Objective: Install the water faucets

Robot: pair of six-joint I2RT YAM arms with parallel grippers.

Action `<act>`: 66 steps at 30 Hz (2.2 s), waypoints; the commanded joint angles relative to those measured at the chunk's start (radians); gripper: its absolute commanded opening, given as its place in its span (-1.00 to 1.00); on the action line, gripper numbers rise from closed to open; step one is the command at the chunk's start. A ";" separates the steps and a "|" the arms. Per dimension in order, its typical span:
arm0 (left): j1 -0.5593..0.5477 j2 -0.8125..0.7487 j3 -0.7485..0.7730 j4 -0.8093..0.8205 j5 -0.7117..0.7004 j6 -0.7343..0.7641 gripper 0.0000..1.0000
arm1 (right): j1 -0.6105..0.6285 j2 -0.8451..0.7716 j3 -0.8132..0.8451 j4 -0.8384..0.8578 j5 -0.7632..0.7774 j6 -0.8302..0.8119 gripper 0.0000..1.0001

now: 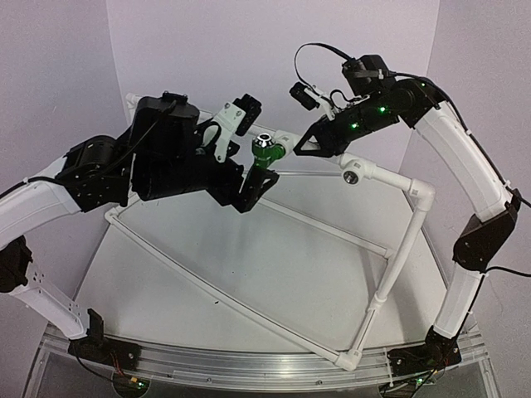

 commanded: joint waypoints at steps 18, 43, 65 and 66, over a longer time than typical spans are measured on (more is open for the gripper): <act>0.099 -0.207 -0.192 0.150 -0.092 -0.298 0.99 | -0.076 0.194 0.140 0.034 0.264 -0.064 -0.84; 0.350 -0.102 -0.063 -0.025 0.009 -0.401 1.00 | -0.298 0.187 0.104 0.238 0.539 -0.226 0.62; 0.746 0.120 -0.162 -0.242 0.342 -0.422 0.89 | -0.437 0.266 0.153 0.460 0.610 -0.247 0.80; 0.756 0.152 -0.151 -0.253 0.346 -0.407 0.84 | -0.437 0.260 0.143 0.462 0.604 -0.250 0.76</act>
